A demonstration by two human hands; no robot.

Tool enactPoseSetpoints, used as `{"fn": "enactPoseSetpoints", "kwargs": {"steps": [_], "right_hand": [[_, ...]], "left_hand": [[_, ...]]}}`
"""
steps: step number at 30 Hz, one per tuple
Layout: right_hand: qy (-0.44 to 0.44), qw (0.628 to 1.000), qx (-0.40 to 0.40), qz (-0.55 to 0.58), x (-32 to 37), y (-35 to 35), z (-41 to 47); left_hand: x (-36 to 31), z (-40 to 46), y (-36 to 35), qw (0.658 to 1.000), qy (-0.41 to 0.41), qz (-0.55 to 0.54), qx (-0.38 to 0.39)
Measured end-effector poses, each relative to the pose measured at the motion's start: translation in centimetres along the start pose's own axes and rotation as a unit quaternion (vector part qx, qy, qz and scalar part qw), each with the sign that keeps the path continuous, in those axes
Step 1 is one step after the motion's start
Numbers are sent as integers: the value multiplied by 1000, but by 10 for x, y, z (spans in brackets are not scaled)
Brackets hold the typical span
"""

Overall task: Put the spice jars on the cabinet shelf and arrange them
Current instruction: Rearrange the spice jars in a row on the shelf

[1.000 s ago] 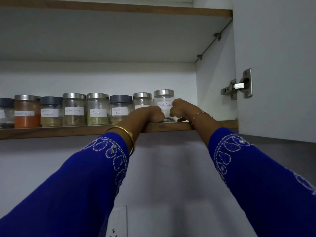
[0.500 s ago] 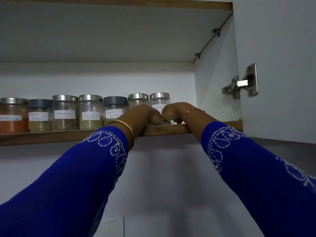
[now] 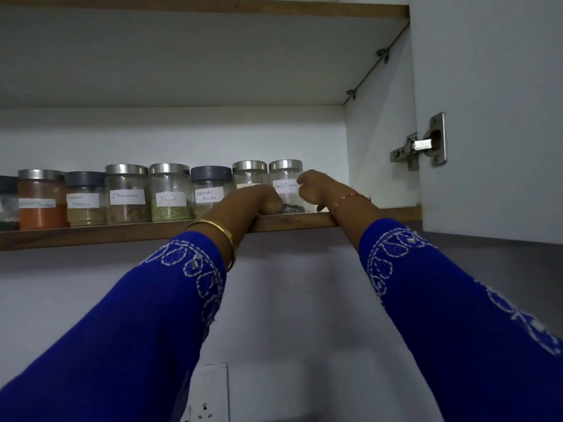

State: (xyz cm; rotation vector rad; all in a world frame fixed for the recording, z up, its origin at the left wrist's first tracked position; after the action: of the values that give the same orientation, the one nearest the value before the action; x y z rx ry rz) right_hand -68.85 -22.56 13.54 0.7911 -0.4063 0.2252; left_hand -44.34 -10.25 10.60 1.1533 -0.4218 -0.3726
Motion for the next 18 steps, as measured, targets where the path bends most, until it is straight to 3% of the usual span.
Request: {"fn": "enactPoseSetpoints", "kwargs": {"steps": [2,4,7,12,18], "right_hand": [[31,998,-8,46,111,41,-143],[69,993,-73,62,147,73,-188],[81,986,-120,77,149,79,-196],[137,977,-161,23,161,83,-225],[111,975,-185,43,150,76,-263]], "left_hand": [[0,-15,7,999,-11,-8,-51],[5,-33,16,992,-3,-56,-111],[17,-67,22,971,14,-118,-207],[29,-110,9,949,7,-65,-310],[30,-134,-4,929,-16,-52,-367]]}}
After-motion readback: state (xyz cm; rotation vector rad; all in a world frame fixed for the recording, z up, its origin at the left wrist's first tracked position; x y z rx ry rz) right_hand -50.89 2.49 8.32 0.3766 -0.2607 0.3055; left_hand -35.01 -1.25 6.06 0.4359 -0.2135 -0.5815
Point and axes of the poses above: each hand's wrist, its own z-axis towards the middle knuckle, its own y-axis out of the back of the hand, x = y × z, the point moved 5 cm from there along z, towards the middle knuckle, and after that the axes turned 15 degrees about z, right-handed, at the moved point
